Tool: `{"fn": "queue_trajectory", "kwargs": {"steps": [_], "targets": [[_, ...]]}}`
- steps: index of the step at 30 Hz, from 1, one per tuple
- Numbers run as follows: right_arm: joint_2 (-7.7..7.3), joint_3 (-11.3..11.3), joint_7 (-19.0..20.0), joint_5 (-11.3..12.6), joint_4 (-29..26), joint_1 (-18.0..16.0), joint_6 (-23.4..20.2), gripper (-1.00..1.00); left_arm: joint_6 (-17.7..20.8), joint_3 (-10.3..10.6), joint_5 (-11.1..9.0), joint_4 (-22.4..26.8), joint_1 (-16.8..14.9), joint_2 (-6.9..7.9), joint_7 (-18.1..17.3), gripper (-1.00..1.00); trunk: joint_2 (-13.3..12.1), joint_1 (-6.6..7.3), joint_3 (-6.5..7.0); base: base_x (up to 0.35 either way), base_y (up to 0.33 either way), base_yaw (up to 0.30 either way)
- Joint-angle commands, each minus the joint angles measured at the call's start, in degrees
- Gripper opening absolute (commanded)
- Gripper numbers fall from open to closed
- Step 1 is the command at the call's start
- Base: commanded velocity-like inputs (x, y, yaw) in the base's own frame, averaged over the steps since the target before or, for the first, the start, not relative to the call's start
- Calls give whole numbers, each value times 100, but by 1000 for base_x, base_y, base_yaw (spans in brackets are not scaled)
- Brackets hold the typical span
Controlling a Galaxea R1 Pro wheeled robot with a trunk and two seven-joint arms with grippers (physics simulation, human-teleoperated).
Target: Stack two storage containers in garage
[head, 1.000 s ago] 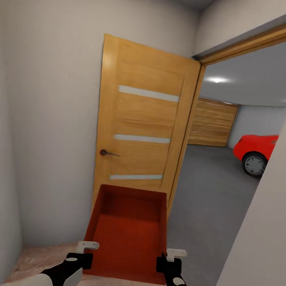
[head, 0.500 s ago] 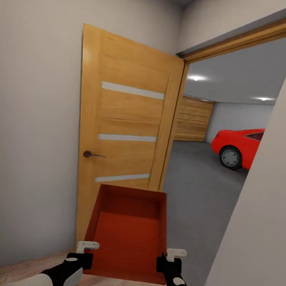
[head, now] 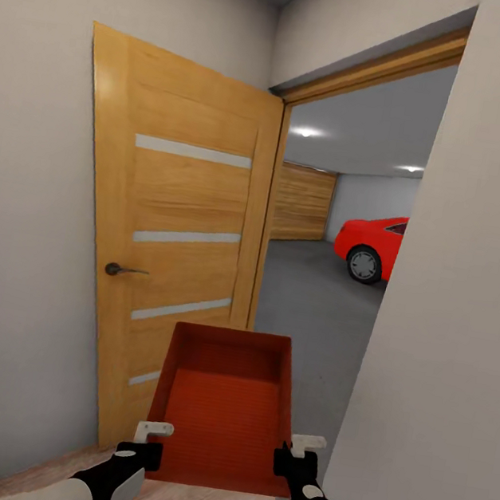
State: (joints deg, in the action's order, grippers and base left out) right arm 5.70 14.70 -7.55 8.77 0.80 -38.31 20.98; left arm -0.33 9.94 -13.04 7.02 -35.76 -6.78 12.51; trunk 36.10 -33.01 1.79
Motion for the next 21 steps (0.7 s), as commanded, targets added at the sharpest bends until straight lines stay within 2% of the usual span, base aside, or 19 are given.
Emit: {"fn": "queue_trajectory", "kwargs": {"steps": [1, 5, 8, 21], "targets": [[5, -204, 8, -33, 16, -1, -7, -100, 7, -27, 12, 36, -1, 37, -231, -100, 3, -2, -1, 0, 0, -284], [6, -204, 8, -33, 16, -1, -7, -100, 7, -27, 12, 36, -1, 39, -231, -100, 3, -2, -1, 0, 12, -284], [8, -204, 5, -33, 16, -1, -7, -100, 7, -27, 12, 35, -1, 37, -231, -100, 3, -2, -1, 0, 180, -245], [21, -204, -42, -33, 16, -1, -21, -100, 9, -27, 12, 27, -1, 38, -235, -100, 3, -2, -1, 42, 311, -20]]}}
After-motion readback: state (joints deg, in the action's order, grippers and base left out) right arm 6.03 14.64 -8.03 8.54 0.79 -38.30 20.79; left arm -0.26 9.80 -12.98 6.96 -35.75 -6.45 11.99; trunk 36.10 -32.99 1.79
